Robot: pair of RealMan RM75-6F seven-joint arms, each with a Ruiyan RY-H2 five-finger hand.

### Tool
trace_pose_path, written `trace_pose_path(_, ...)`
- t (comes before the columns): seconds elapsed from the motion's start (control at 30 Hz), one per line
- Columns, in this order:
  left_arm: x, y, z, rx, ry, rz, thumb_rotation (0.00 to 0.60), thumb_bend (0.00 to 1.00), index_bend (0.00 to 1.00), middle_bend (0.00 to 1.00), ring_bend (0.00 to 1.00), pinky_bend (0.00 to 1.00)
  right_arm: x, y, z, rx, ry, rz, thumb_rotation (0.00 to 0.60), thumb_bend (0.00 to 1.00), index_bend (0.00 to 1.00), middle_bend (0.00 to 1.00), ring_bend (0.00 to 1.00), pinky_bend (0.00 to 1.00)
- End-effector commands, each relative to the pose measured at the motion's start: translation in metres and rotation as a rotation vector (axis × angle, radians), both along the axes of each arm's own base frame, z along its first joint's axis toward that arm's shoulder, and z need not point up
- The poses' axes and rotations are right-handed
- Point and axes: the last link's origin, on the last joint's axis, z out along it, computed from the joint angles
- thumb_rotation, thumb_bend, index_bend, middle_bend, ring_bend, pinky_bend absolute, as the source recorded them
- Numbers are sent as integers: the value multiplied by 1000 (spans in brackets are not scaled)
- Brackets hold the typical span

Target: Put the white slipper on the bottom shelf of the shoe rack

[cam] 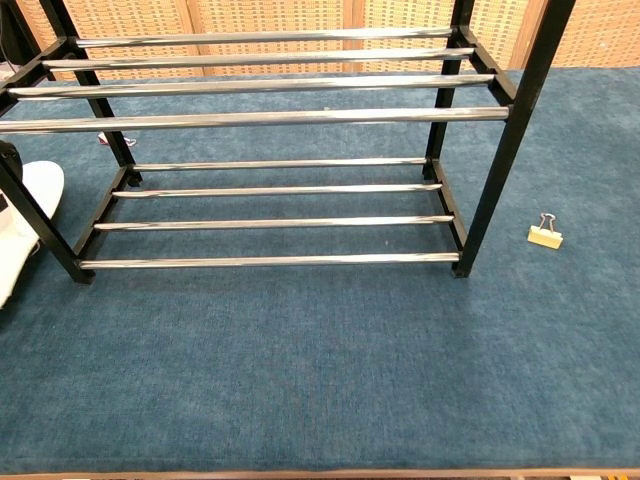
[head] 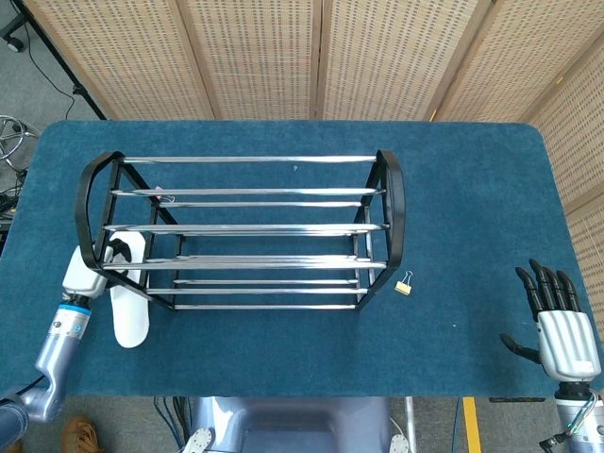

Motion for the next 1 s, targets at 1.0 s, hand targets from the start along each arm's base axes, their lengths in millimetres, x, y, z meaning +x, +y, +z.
trace_pose_path(1.0,-7,-124,22,-318,-46,-462,600,473,725,521,474,530,0,0,0,0,0,0,600,0,0,0,0,0)
